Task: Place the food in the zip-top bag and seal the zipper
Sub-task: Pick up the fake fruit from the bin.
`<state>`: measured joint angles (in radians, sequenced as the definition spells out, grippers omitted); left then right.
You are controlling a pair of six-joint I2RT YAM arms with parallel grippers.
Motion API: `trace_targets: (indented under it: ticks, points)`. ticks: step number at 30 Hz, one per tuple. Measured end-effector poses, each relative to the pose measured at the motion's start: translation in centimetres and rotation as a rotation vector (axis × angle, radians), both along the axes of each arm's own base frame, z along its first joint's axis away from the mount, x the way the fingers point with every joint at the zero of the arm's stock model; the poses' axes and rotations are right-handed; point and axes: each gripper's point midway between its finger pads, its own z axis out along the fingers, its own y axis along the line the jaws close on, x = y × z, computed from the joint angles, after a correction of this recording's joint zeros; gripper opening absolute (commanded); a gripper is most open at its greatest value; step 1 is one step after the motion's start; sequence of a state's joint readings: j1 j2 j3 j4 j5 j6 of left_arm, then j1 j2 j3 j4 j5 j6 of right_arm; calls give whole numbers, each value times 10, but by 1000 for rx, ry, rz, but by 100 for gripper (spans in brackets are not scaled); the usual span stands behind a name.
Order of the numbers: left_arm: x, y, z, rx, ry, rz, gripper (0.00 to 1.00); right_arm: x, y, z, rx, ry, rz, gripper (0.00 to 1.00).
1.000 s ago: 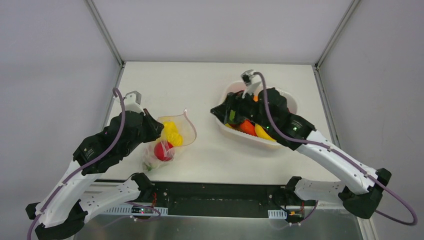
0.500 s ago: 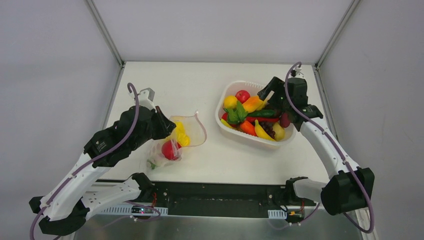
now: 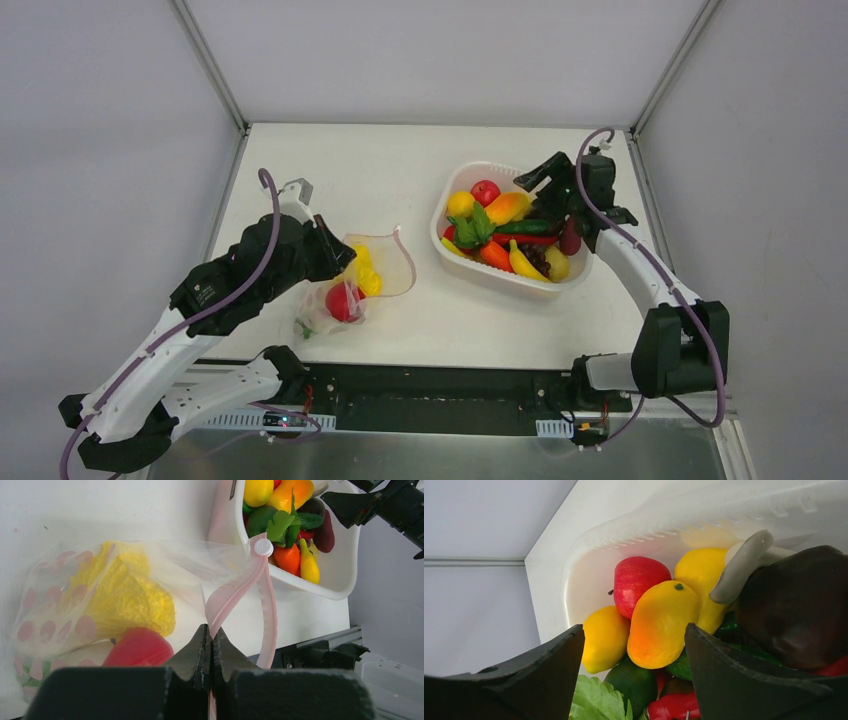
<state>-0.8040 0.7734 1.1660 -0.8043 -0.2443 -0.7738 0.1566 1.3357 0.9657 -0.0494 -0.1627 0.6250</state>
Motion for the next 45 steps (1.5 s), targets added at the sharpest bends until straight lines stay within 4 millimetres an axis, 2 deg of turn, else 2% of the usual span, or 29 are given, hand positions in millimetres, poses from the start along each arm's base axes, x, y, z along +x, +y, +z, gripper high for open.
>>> trace_targets:
  ticks: [3, 9, 12, 15, 21, 24, 29, 31, 37, 45]
  points:
    - [0, 0, 0, -2, -1, -1, 0, 2, 2, -12, 12, 37, -1, 75]
    - [0, -1, 0, -4, -3, 0, 0, 5, 4, -38, 4, 120, 8, 82]
    - [0, -1, 0, -4, -3, 0, 0, 5, 5, -40, 7, 120, 13, 81]
    - [0, -1, 0, -4, -3, 0, 0, 8, 10, -39, 21, 105, 34, 76]
    - [0, -1, 0, -7, -2, 1, 0, 9, 19, -57, 45, 159, 82, 75]
    - [0, -1, 0, -7, -2, 1, 0, 9, 21, -57, 44, 158, 92, 77]
    - [0, -1, 0, -7, -2, 1, 0, 7, 23, -57, 46, 157, 118, 63]
    - [0, -1, 0, -7, -2, 1, 0, 7, 24, -59, 46, 162, 127, 61]
    - [0, -1, 1, -9, -2, 2, 0, 6, 26, -58, 40, 154, 144, 42]
    - [-1, 0, -1, -25, 2, 11, 0, -1, 19, -41, 16, 78, 131, 37]
